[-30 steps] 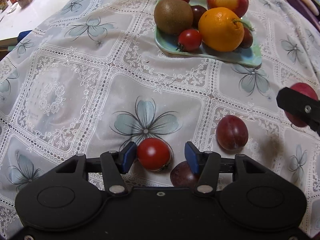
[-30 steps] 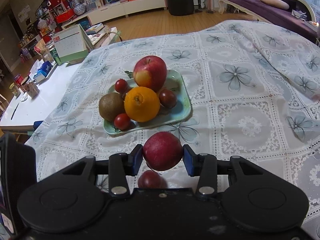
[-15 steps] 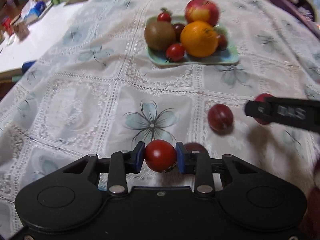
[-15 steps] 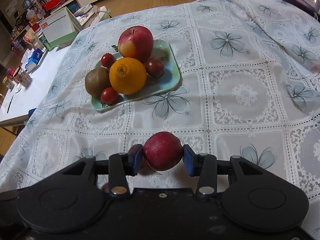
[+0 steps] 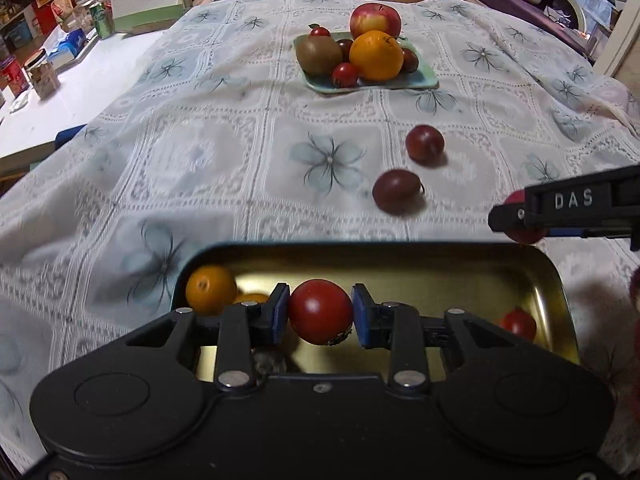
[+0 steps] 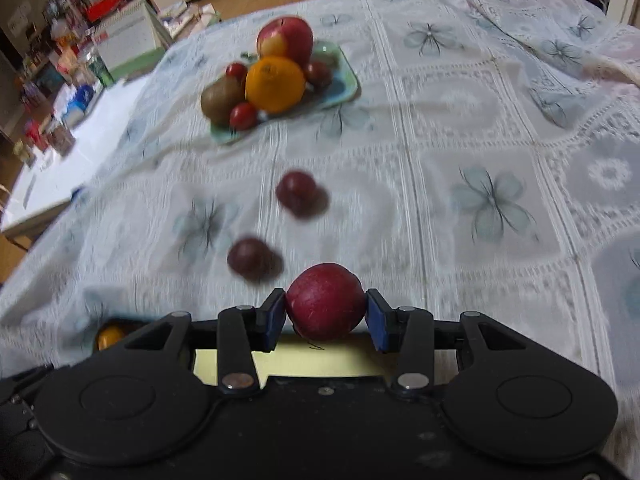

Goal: Organize fruits
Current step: 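Carry the tomato and plum over the gold tray and open both tools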

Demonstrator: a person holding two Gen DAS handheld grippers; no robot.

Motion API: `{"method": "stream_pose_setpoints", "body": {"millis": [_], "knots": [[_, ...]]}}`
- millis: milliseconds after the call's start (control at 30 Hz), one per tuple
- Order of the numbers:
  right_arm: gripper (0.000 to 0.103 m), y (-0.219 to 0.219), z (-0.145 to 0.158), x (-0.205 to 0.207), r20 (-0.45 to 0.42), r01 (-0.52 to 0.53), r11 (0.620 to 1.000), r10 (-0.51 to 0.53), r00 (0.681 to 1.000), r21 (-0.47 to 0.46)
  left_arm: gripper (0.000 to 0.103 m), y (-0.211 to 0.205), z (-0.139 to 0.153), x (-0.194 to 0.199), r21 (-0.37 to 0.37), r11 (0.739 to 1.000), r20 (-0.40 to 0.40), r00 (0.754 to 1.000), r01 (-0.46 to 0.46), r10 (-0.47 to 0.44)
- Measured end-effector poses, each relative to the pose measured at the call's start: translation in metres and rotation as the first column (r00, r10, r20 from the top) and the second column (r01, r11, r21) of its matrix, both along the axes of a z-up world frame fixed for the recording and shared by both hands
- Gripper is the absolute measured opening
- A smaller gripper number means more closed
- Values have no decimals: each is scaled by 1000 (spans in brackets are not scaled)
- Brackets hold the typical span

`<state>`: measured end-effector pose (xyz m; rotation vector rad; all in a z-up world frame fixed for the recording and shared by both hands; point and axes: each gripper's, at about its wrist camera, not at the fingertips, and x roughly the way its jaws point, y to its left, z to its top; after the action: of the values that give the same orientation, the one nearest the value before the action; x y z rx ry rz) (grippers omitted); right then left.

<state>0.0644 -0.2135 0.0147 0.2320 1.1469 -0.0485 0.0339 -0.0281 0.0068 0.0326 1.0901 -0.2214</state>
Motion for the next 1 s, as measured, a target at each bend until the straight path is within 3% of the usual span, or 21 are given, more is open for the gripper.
{"method": "stream_pose_setpoints", "body": {"millis": [333, 567, 1000], "knots": [[44, 40, 14, -56, -50, -112, 988, 108, 993, -102, 42, 6, -3, -26, -10, 1000, 21, 1000, -12, 12], [45, 48, 17, -76, -52, -140, 987, 136, 989, -75, 42, 5, -5, -35, 24, 1000, 24, 1000, -16, 16], [45, 35, 9, -75, -64, -106, 994, 104, 992, -29, 43, 3, -11, -23, 25, 999, -10, 999, -47, 47]]}}
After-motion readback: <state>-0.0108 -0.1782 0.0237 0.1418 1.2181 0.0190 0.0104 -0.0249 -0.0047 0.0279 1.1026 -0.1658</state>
